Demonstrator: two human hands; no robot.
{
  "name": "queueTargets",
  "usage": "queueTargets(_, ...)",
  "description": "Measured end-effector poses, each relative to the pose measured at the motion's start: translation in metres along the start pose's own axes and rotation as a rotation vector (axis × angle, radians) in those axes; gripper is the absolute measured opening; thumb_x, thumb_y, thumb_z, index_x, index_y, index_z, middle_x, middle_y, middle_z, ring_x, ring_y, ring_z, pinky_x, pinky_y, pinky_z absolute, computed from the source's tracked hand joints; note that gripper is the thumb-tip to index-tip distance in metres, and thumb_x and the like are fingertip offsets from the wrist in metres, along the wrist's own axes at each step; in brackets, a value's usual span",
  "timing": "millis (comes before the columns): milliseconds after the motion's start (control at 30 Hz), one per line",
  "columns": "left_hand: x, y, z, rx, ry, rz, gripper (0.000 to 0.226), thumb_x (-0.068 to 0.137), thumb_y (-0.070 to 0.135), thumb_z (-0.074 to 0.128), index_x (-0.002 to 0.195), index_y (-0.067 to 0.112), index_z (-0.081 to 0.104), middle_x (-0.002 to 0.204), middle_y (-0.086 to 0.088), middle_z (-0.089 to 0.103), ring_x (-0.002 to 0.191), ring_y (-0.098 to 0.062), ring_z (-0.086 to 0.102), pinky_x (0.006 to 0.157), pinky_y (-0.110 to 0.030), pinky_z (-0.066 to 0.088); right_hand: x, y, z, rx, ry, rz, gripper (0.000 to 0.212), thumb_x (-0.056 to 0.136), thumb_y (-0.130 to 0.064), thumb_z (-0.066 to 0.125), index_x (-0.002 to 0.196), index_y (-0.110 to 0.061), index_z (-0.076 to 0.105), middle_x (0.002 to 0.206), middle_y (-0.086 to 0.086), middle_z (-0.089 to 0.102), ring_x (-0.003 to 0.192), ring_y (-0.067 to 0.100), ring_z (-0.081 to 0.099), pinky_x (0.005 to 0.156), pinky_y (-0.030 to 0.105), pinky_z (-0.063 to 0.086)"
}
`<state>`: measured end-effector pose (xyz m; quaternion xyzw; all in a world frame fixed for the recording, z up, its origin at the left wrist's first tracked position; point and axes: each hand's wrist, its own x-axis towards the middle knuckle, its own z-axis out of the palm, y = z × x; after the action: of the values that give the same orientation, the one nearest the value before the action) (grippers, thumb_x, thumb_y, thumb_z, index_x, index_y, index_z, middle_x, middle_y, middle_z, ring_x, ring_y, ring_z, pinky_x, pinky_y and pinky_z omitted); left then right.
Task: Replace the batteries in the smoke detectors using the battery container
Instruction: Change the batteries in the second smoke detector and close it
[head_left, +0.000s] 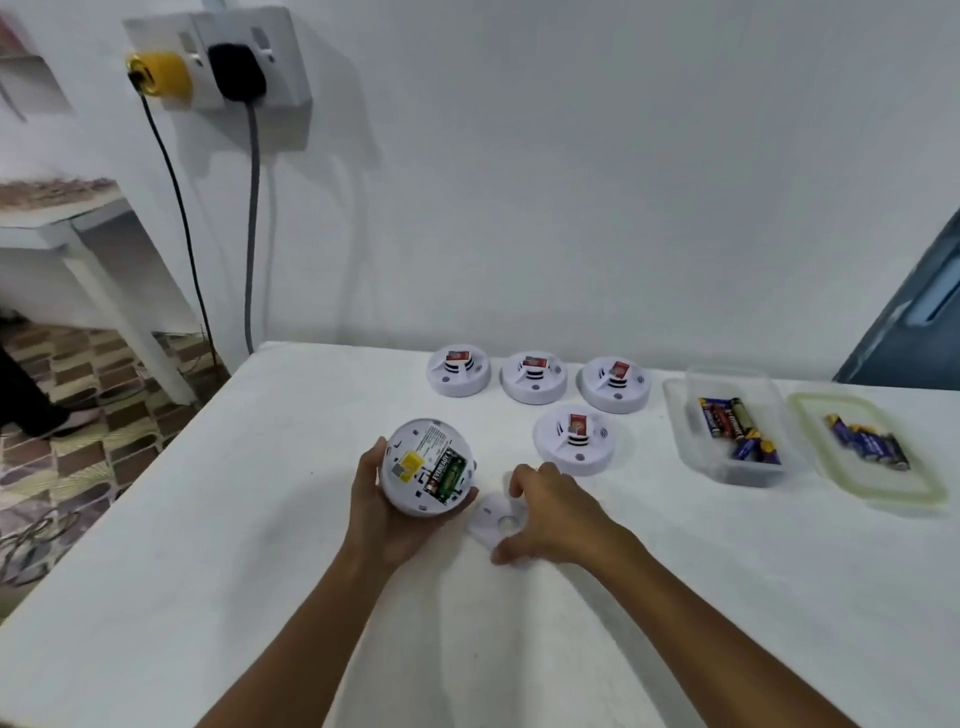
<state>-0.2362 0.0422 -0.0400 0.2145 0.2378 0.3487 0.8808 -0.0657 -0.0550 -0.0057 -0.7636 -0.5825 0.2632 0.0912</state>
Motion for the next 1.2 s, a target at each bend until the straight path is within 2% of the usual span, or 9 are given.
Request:
queueTargets(100,0.001,-0.002,-0.011,-0.019,-0.01,-0.024,0.081,0.034,0.048,0.092,0.104,0.01,0.075,0.113,-0.02,0.067,0.098,-0.039,0.067,0.077,-0.049,0.056,0.007,-0.005,0.005,-0.054,-0.019,0.024,0.077,0.055,-0.05,0.085,0.11,-0.019,0.04,0.11,0.004,0.046,0.098,0.024,0.051,0.068,0.034,0.044)
queueTargets(267,0.004,-0.003,-0.017,-0.009,-0.061,-0.027,0.08,0.035,0.056,0.087,0.103,0.014,0.075,0.105,-0.016,0.069,0.094,-0.037,0.065,0.07,-0.041,0.056,0.013,-0.01,0.006,-0.07,-0.053,0.039,0.063,0.058,-0.036,0.083,0.098,-0.017,0.038,0.098,0.004,0.05,0.082,0.021,0.052,0.05,0.026,0.032)
queueTargets(400,0.003,-0.002,-0.019,-0.054,-0.082,-0.018,0.078,0.037,0.056,0.086,0.102,0.013,0.074,0.101,-0.015,0.068,0.091,-0.037,0.061,0.066,-0.039,0.055,0.016,-0.01,0.004,-0.022,-0.061,0.1,0.065,0.059,-0.042,0.08,0.107,-0.014,0.046,0.107,0.006,0.052,0.091,0.021,0.057,0.061,0.027,0.045)
queueTargets(500,0.005,-0.003,-0.02,-0.081,-0.064,-0.012,0.079,0.042,0.059,0.082,0.104,0.011,0.072,0.1,-0.017,0.067,0.088,-0.038,0.062,0.063,-0.038,0.054,0.01,-0.012,-0.012,0.021,0.051,0.149,0.07,0.058,-0.048,0.079,0.108,-0.012,0.047,0.109,0.007,0.044,0.095,0.023,0.053,0.067,0.03,0.045)
queueTargets(567,0.005,-0.003,-0.02,-0.106,-0.047,-0.024,0.079,0.049,0.063,0.077,0.108,0.011,0.069,0.104,-0.017,0.065,0.09,-0.037,0.061,0.064,-0.038,0.054,0.008,-0.02,-0.021,0.12,0.176,0.083,0.057,0.057,-0.04,0.08,0.097,-0.013,0.05,0.102,0.005,0.05,0.085,0.02,0.053,0.064,0.031,0.044)
queueTargets(667,0.008,-0.004,-0.02,-0.096,-0.065,-0.036,0.082,0.045,0.061,0.083,0.11,0.012,0.07,0.109,-0.018,0.066,0.091,-0.035,0.065,0.072,-0.041,0.055,0.008,-0.044,-0.028,0.27,0.27,-0.092,0.054,0.06,-0.028,0.083,0.105,-0.014,0.056,0.103,0.002,0.057,0.09,0.018,0.057,0.077,0.035,0.051)
queueTargets(800,0.007,-0.003,-0.018,-0.076,-0.147,-0.036,0.087,0.052,0.057,0.084,0.124,0.012,0.062,0.121,-0.018,0.062,0.107,-0.033,0.061,0.094,-0.048,0.048,0.012,-0.076,-0.026,0.24,0.207,-0.253,0.062,0.062,-0.029,0.084,0.117,-0.019,0.057,0.107,-0.002,0.056,0.095,0.015,0.056,0.081,0.032,0.052)
queueTargets(967,0.009,-0.003,-0.019,-0.051,-0.147,-0.036,0.093,0.049,0.059,0.086,0.126,0.015,0.058,0.126,-0.015,0.061,0.113,-0.031,0.06,0.101,-0.05,0.042,0.02,-0.081,-0.016,0.087,0.18,-0.296,0.078,0.065,-0.032,0.082,0.134,-0.03,0.046,0.116,0.003,0.053,0.108,0.019,0.053,0.087,0.035,0.049)
queueTargets(1200,0.01,-0.003,-0.017,-0.07,-0.182,-0.044,0.066,0.054,0.057,0.084,0.103,0.015,0.072,0.112,-0.012,0.065,0.108,-0.03,0.06,0.099,-0.046,0.042,0.019,-0.079,-0.016,0.009,0.157,-0.363,0.068,0.073,-0.035,0.077,0.135,-0.03,0.051,0.108,0.003,0.048,0.101,0.018,0.049,0.086,0.031,0.043)
